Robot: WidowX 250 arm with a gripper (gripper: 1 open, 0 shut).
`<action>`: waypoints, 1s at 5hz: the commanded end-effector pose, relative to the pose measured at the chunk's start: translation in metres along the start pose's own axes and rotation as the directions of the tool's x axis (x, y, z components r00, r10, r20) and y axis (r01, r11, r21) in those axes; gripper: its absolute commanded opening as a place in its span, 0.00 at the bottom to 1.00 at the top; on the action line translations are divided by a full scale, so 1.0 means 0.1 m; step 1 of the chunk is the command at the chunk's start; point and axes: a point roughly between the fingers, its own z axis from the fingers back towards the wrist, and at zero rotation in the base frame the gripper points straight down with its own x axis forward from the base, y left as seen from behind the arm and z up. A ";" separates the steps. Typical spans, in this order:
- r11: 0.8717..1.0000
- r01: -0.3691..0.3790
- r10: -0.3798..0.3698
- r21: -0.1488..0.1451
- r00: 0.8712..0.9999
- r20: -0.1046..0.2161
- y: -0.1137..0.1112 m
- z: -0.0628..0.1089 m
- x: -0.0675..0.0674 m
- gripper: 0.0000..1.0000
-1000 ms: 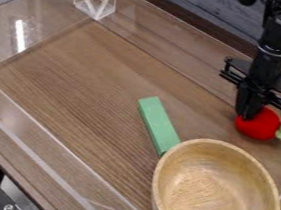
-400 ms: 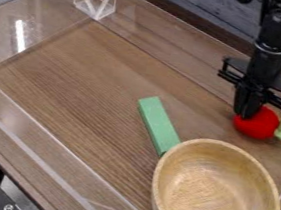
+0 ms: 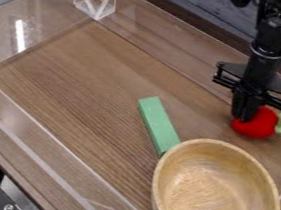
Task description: Move the red object to the right side of the table
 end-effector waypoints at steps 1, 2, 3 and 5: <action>0.999 -0.049 0.050 -0.022 0.997 0.056 -0.19 0.22 -0.01 0.00; 0.994 -0.102 0.104 -0.025 0.993 0.057 -0.15 0.20 -0.01 0.00; 0.987 -0.157 0.158 -0.029 0.986 0.057 -0.08 0.18 0.00 0.00; 0.970 -0.233 0.238 -0.071 0.969 0.071 0.13 0.42 -0.01 1.00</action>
